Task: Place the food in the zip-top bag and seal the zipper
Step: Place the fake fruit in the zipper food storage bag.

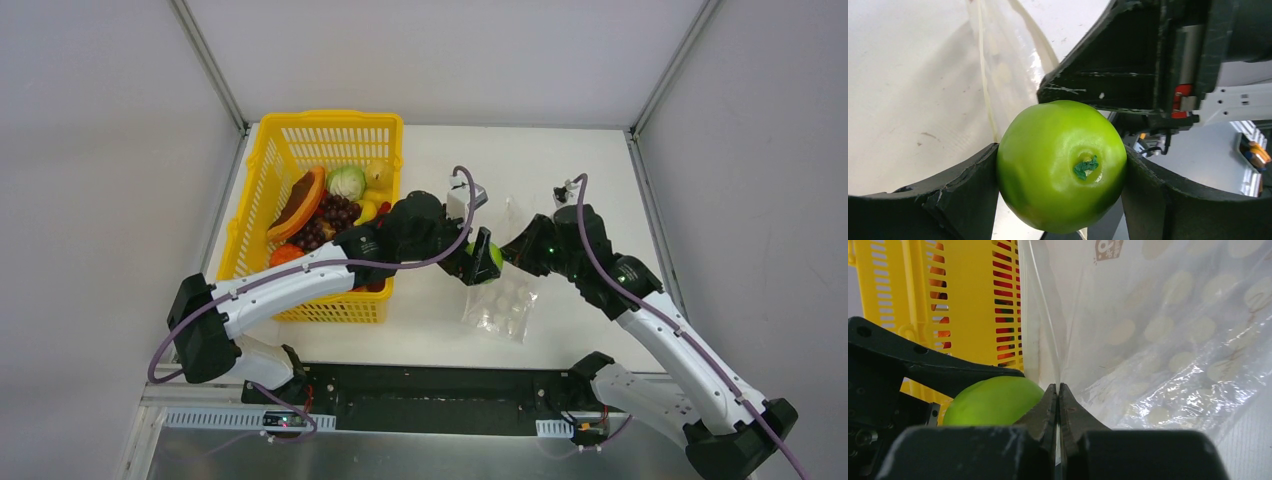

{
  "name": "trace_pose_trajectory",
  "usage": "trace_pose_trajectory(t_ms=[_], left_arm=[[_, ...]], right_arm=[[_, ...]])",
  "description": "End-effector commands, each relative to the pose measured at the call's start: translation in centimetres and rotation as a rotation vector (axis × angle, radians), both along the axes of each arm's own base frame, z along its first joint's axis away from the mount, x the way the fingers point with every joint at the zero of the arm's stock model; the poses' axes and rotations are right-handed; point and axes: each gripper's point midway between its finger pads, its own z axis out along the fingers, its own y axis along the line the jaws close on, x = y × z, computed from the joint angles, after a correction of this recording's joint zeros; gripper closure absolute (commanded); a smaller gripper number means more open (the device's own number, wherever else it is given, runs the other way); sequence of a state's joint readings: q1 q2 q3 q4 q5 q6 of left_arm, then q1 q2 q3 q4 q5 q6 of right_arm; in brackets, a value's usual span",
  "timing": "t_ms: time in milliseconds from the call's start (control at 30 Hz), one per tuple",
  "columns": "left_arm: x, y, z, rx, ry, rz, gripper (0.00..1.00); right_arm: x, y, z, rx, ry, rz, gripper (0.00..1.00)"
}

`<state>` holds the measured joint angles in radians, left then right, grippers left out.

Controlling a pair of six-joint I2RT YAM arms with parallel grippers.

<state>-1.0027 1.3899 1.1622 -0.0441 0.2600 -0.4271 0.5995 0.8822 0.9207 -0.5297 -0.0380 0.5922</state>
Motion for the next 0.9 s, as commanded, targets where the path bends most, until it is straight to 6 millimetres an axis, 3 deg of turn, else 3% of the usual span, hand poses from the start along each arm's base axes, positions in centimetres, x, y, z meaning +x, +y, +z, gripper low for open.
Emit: trace_pose_trajectory(t_ms=[0, 500, 667, 867], left_arm=[[1.1, 0.5, 0.5, 0.072, -0.067, 0.041, 0.66], [3.6, 2.3, -1.4, 0.265, -0.076, 0.229, 0.6], [2.9, 1.8, -1.4, 0.322, -0.102, 0.207, 0.55], [2.6, 2.0, -1.0, 0.301, -0.103, 0.203, 0.41]], right_arm=[[0.2, 0.2, 1.9, 0.052, -0.045, -0.004, 0.98], [-0.7, 1.7, 2.5, 0.108, -0.027, 0.079, 0.98], [-0.5, 1.7, 2.6, 0.12, -0.03, 0.065, 0.98], [0.0, 1.1, 2.4, 0.128, -0.04, 0.017, 0.98]])
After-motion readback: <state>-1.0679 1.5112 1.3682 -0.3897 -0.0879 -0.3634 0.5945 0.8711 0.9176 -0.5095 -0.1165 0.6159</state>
